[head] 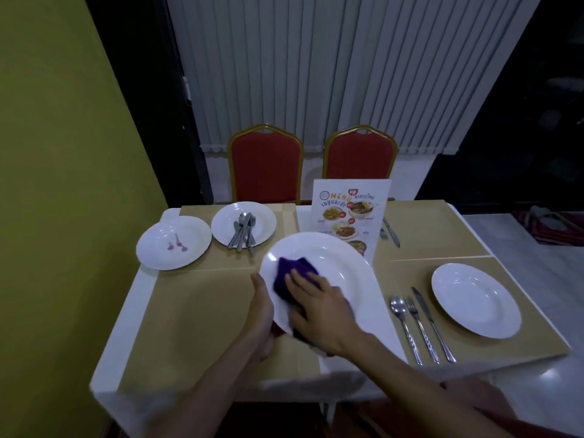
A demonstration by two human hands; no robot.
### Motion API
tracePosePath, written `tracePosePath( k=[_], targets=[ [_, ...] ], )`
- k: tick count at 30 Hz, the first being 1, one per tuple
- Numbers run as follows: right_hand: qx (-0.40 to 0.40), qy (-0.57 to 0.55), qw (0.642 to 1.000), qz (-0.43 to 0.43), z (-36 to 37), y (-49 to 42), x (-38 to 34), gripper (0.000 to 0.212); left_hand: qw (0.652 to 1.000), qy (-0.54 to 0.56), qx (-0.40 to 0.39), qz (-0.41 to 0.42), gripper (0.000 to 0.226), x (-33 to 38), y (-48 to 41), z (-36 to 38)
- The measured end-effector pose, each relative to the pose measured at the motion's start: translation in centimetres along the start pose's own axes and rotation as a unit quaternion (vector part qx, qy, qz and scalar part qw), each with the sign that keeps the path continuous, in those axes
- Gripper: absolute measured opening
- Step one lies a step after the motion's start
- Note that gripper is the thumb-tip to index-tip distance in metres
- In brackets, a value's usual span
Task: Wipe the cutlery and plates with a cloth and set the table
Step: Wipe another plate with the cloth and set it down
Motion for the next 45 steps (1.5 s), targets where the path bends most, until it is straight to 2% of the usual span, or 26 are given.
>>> tracePosePath(
  k=[2, 5, 11, 13, 15, 17, 18, 21, 25, 30, 39, 45],
  targets=[
    [0.038, -0.009, 0.998, -0.039, -0.2, -1.2, 0.2, 0.056, 1.000, -0.015, -0.008, -0.021, 0.079, -1.1, -0.5, 1.2],
    [0.116, 0.096, 0.988, -0.015, -1.7, -3.7, 4.2, 0.058, 0.999, -0.010, 0.008, -0.034, 0.080, -2.0, -1.3, 3.0],
    [0.038, 0.181, 0.967, 0.173, -4.5, 0.0, 12.2, 0.075, 0.997, -0.050, 0.058, 0.024, 0.060, -1.8, -3.2, 4.7],
    [-0.004, 0.181, 0.967, 0.178, -4.3, 2.4, 13.3, 0.072, 0.995, -0.064, 0.075, 0.034, 0.056, -2.5, -4.0, 6.6],
    [-0.042, 0.191, 0.969, 0.152, -4.1, 4.2, 15.5, 0.059, 0.993, -0.085, 0.071, 0.042, 0.051, -3.9, -5.1, 9.5],
    [-0.042, 0.149, 0.977, 0.145, -4.8, 5.4, 18.5, 0.036, 0.993, -0.086, 0.064, 0.045, 0.047, -5.5, -6.6, 12.7],
    [-0.025, 0.088, 0.983, 0.160, -5.5, 5.5, 19.4, 0.030, 0.995, -0.079, 0.052, 0.043, 0.046, -6.1, -7.2, 13.6],
    [0.020, -0.097, 0.968, 0.229, -8.0, 6.2, 26.2, 0.027, 0.998, -0.059, 0.023, 0.032, 0.042, -8.8, -11.4, 19.7],
    [0.096, -0.202, 0.926, 0.305, -10.1, 5.4, 36.3, 0.030, 0.999, 0.021, 0.011, 0.023, 0.037, -11.4, -18.1, 26.6],
    [0.174, -0.218, 0.903, 0.326, -11.5, 3.3, 47.3, 0.035, 0.988, 0.139, 0.061, -0.009, 0.038, -13.0, -26.0, 33.7],
    [0.229, -0.235, 0.882, 0.339, -10.1, -1.6, 58.6, 0.034, 0.980, 0.147, 0.119, -0.066, 0.049, -12.2, -36.8, 41.9],
    [0.233, -0.235, 0.882, 0.336, -8.0, -3.7, 61.5, 0.035, 0.975, 0.149, 0.155, -0.047, 0.048, -12.7, -41.9, 44.2]
  ],
)
Point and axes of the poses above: each hand's wrist, its own y-axis away from the middle knuckle, its own z-axis out of the palm, x = y × z, the point moved 1 cm from there along -y, towards the middle knuckle, and after that the axes turned 2 degrees about -x, right-handed, at the moved point
